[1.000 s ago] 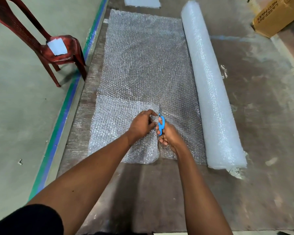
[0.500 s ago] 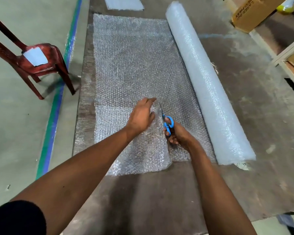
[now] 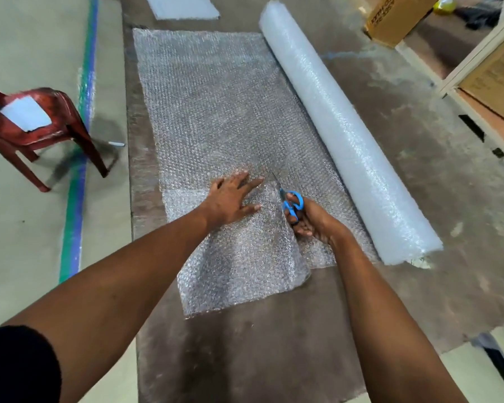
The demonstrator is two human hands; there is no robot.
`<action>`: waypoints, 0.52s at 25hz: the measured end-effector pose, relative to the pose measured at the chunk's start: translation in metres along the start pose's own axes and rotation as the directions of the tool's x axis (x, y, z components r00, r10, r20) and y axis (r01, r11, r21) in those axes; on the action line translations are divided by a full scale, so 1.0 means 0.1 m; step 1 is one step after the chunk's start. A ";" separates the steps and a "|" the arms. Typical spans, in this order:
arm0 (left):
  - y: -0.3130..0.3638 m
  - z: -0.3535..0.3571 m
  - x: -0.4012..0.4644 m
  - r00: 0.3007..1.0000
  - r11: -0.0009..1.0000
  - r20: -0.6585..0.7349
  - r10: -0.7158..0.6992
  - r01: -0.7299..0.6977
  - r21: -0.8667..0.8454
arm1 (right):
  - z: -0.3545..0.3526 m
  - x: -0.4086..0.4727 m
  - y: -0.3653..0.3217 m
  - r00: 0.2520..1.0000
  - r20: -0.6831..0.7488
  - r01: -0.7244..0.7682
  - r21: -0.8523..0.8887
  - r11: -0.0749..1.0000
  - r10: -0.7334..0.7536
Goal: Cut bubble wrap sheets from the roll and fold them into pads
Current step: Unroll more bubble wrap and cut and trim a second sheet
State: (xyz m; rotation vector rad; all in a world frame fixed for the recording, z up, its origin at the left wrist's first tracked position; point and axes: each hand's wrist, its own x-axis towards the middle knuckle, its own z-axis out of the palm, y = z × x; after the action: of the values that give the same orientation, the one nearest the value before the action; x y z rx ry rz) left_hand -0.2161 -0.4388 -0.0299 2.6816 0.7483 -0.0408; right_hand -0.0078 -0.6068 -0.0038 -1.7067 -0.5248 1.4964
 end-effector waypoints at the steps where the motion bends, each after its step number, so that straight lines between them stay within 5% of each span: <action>1: 0.00 -0.01 0.00 1.000 1.000 0.012 0.002 -0.002 0.014 | 0.02 -0.01 -0.04 1.000 0.003 0.009 -0.013 1.000 -0.009; 9: -0.04 -0.05 0.06 0.999 0.999 0.052 -0.003 0.001 0.034 | 0.10 0.13 -0.18 0.998 -0.065 0.014 -0.087 0.996 -0.019; 13: -0.20 -0.13 0.18 0.991 0.988 0.083 0.103 -0.112 0.108 | 0.12 0.24 -0.22 0.998 -0.032 0.059 0.003 0.998 -0.059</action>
State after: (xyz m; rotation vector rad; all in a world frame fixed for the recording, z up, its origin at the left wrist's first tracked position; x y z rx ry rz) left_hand -0.2116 -0.4099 -0.0258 2.8053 0.5928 -0.1630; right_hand -0.0100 -0.5722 -0.0014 -1.6949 -0.5505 1.4255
